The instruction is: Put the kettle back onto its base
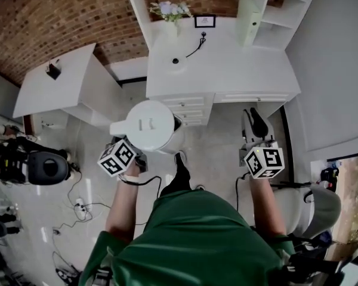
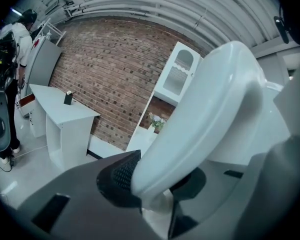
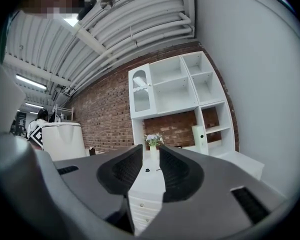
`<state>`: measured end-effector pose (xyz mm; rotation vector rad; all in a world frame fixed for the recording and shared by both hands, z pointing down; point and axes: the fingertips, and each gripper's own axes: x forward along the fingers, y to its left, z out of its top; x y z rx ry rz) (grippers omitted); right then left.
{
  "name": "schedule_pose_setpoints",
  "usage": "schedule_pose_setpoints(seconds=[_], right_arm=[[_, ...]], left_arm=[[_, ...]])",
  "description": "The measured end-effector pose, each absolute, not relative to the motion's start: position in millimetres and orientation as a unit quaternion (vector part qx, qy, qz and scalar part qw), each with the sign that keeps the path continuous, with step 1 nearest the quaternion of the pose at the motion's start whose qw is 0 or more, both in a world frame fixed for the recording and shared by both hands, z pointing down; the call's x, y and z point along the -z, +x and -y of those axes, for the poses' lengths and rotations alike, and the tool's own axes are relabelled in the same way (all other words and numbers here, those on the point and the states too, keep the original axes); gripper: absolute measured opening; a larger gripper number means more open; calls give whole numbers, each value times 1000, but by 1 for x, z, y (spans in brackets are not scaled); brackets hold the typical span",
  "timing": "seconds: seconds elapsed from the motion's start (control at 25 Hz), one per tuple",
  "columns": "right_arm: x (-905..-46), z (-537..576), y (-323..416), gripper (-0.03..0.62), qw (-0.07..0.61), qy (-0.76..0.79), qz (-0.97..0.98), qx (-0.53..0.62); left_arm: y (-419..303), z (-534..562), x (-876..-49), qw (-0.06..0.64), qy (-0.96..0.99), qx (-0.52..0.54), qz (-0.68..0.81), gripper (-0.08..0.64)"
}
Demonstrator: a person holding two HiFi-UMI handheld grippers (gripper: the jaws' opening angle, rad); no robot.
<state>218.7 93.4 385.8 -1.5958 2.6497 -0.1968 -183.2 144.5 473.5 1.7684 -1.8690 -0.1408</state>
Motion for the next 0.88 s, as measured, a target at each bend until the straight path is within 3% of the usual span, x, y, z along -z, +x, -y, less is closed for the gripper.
schedule_pose_setpoints(seconds=[0.88], right_arm=[[-387, 115, 90, 115, -53, -530, -845, 52]], left_arm=[[-276, 83, -506, 288, 703, 32, 650, 126]])
